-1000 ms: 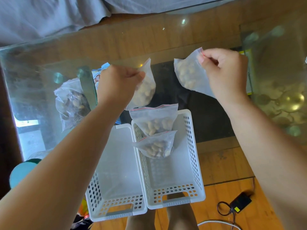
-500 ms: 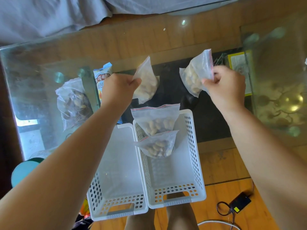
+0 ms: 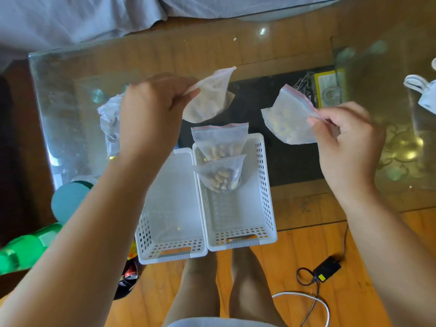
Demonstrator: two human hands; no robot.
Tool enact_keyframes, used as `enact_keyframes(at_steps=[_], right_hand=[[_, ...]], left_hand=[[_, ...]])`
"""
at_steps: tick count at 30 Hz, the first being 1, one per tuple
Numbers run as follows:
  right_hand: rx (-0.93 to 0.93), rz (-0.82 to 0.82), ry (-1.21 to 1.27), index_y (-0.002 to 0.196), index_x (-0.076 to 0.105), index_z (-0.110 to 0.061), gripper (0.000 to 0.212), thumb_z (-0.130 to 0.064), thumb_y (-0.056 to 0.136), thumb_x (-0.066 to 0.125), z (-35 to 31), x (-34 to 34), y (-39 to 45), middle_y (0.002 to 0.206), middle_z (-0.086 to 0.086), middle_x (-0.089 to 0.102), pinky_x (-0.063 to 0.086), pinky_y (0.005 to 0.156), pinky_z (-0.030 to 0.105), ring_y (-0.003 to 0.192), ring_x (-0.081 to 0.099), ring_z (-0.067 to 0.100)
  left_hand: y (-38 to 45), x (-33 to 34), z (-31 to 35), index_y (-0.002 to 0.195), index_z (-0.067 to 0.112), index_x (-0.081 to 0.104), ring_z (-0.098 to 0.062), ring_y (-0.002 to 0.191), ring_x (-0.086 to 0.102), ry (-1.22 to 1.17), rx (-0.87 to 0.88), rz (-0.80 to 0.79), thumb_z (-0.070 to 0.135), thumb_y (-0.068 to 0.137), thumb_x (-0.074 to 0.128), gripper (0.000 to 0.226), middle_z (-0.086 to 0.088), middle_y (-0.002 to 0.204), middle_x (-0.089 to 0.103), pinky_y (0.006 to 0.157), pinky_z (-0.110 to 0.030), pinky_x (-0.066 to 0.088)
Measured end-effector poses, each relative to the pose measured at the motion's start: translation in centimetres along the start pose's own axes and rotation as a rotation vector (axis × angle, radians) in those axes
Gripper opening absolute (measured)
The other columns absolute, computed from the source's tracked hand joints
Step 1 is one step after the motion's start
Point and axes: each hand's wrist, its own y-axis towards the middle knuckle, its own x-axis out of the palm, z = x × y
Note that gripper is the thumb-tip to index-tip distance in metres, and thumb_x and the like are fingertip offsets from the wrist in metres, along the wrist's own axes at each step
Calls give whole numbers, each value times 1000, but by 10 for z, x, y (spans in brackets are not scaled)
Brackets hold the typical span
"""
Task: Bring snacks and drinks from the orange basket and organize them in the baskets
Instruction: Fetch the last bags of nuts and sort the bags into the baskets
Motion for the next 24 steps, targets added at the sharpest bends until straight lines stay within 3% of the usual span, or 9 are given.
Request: enact_keyframes(at_steps=[4, 11, 16, 24], right_hand=[[-36, -1, 34, 94, 71, 0, 16, -9, 88, 60, -15, -24, -40, 88, 16, 67, 48, 61, 30, 78, 62, 28], [-102, -117, 68, 91, 71, 1, 13, -5, 87, 60, -20, -46, -105, 85, 16, 66, 52, 57, 36, 77, 63, 31], [-173, -290, 73, 90, 74, -8, 25, -20, 88, 52, -17, -45, -143, 84, 7, 67, 38, 55, 20, 71, 60, 21], [-242, -514, 9, 85, 75, -14, 12, -8, 78, 68, -10, -16, -167, 75, 1, 66, 34, 51, 19, 59, 59, 20]], left_hand=[[-25, -26, 24, 91, 5, 73, -33, 79, 66, 19, 89, -13, 30, 89, 52, 32, -18, 83, 72, 66, -44, 50], [-81, -36, 55, 102, 15, 74, -25, 89, 69, -39, 4, -129, 22, 88, 57, 22, -7, 94, 75, 71, -41, 54], [-120, -15, 56, 106, 19, 72, -26, 94, 68, -52, -65, -333, 31, 88, 54, 28, -3, 101, 74, 73, -41, 54], [-155, 29, 39, 102, 25, 73, -24, 96, 66, -68, -239, -469, 28, 88, 60, 19, 1, 102, 74, 72, -35, 52]])
